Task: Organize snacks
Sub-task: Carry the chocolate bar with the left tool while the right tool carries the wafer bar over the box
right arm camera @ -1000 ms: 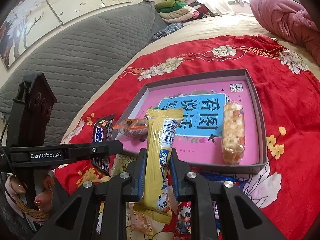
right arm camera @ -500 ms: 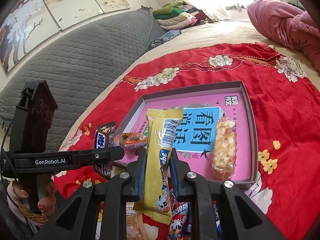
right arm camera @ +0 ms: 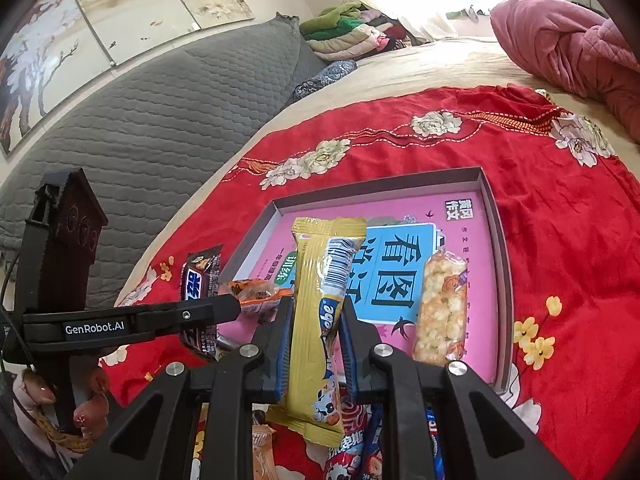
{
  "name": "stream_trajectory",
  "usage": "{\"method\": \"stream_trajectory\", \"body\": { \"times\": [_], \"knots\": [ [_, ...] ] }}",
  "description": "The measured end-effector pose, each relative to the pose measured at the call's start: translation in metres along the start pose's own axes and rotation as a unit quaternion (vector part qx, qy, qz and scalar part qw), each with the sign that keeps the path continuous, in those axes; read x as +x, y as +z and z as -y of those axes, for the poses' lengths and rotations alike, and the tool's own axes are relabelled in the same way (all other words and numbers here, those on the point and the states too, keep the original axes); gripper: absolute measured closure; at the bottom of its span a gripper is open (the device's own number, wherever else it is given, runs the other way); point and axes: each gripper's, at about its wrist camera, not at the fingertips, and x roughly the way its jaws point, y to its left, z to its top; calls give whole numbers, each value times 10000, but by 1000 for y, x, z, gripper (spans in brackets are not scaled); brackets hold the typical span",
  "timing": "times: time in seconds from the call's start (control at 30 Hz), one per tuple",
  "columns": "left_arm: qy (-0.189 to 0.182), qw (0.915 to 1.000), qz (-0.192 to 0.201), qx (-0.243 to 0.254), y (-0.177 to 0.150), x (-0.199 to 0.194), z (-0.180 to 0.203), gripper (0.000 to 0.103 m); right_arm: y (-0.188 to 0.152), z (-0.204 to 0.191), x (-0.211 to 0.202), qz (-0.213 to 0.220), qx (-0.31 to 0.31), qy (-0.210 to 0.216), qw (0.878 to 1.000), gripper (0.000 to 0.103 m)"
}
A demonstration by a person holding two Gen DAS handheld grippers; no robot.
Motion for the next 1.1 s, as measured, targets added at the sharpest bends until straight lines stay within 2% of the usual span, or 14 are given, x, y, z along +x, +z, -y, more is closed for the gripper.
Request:
{"method": "stream_trajectory", "body": {
  "times": [0.4, 1.1],
  "knots": [
    [112, 9999, -20, -65, 14, 20, 0, 73, 9, 4, 13, -1, -13, -123, 9999, 81],
    [202, 9993, -308, 83, 11, 54, 4, 73, 8, 11, 41, -208, -131, -535, 9983, 81]
  ]
}}
